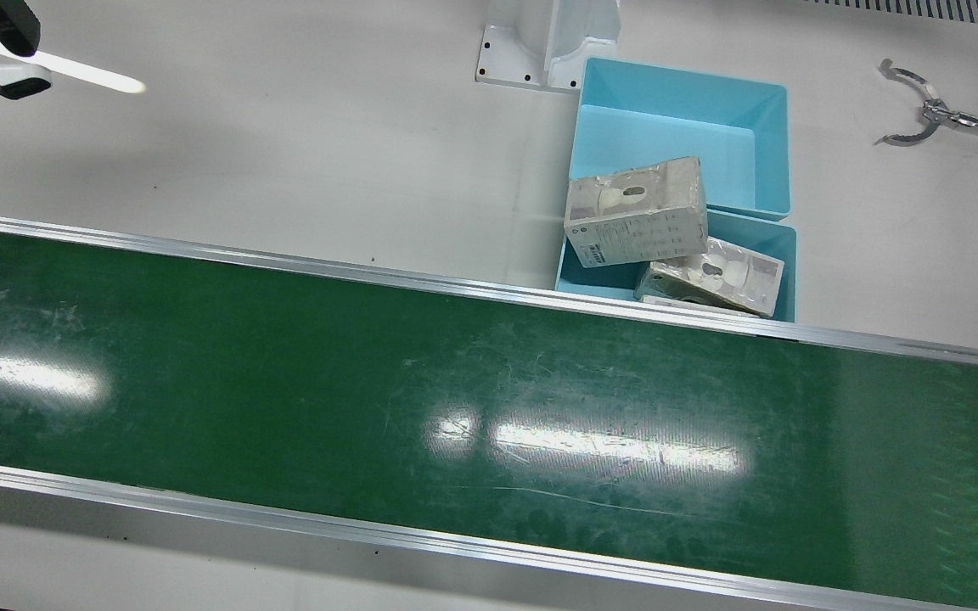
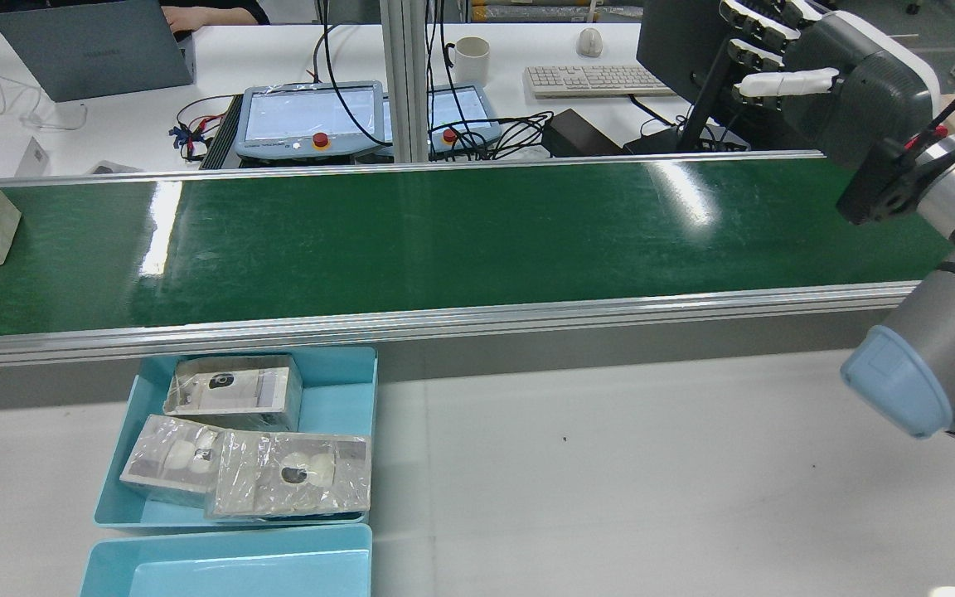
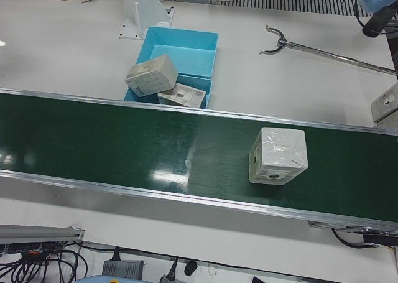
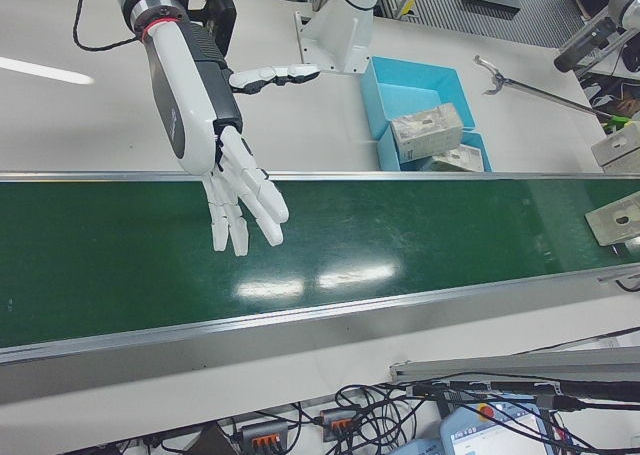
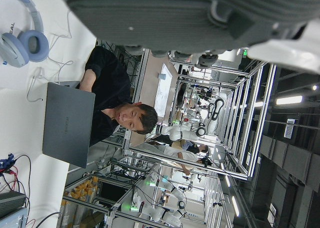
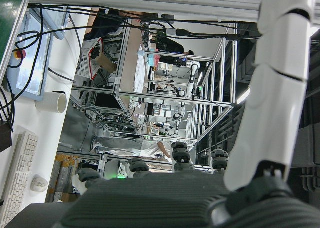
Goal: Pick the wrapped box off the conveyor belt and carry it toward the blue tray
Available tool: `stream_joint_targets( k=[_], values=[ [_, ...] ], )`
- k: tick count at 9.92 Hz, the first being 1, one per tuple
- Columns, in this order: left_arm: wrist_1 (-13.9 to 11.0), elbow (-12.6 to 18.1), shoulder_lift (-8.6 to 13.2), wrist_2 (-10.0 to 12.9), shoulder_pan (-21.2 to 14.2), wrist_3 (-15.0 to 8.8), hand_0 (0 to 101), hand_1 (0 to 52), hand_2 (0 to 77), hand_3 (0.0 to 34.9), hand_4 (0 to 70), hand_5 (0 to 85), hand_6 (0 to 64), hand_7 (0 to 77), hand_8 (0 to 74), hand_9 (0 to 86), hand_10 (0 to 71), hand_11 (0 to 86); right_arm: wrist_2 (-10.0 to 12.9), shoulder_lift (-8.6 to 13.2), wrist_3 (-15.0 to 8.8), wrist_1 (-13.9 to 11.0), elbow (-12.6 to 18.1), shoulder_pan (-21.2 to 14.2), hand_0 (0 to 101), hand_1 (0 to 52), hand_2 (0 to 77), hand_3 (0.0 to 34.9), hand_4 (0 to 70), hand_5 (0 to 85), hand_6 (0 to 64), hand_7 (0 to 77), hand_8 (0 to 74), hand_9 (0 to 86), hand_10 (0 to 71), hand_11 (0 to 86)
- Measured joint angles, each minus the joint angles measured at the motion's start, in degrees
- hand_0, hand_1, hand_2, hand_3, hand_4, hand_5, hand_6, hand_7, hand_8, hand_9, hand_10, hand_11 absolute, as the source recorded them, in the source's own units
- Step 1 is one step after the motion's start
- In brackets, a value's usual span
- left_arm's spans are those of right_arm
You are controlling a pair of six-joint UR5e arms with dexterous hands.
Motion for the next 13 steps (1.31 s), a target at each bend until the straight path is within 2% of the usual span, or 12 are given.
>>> stream_joint_targets(
  k=[2, 5, 12, 13],
  values=[
    [0.0, 0.0, 0.0, 0.0, 0.0, 0.0, 0, 0.0, 1.1, 0.0, 0.0, 1.1, 0.0, 0.0, 0.0, 0.0, 0.5, 0.0, 0.0, 0.0, 0.1, -0.1, 0.1, 0.0, 46, 10.9, 8.2, 30.1, 0.0, 4.4, 0.0, 0.0, 1.6, 1.1, 0.0, 1.1],
    [0.0, 0.0, 0.0, 0.0, 0.0, 0.0, 0, 0.0, 1.1, 0.0, 0.0, 1.1, 0.0, 0.5, 0.0, 0.0, 0.0, 0.0, 0.0, 0.0, 0.1, 0.0, 0.2, 0.2, 46, 10.4, 8.2, 28.4, 0.0, 4.4, 0.0, 0.0, 1.6, 1.6, 0.0, 1.1],
    [0.0, 0.0, 0.0, 0.0, 0.0, 0.0, 0, 0.0, 1.1, 0.0, 0.0, 1.1, 0.0, 0.0, 0.0, 0.0, 0.0, 0.0, 0.0, -0.2, 0.4, 0.3, 0.3, 0.4, 46, 9.8, 9.3, 27.8, 0.0, 6.0, 0.0, 0.5, 1.6, 1.1, 0.0, 1.1],
    [0.0, 0.0, 0.0, 0.0, 0.0, 0.0, 0, 0.0, 1.1, 0.0, 0.0, 1.1, 0.0, 0.5, 0.0, 0.0, 0.5, 0.0, 0.0, -0.2, 0.4, 0.3, 0.3, 0.4, 46, 11.5, 9.3, 27.8, 0.0, 5.5, 0.0, 0.0, 1.6, 1.6, 0.0, 1.1]
  ],
)
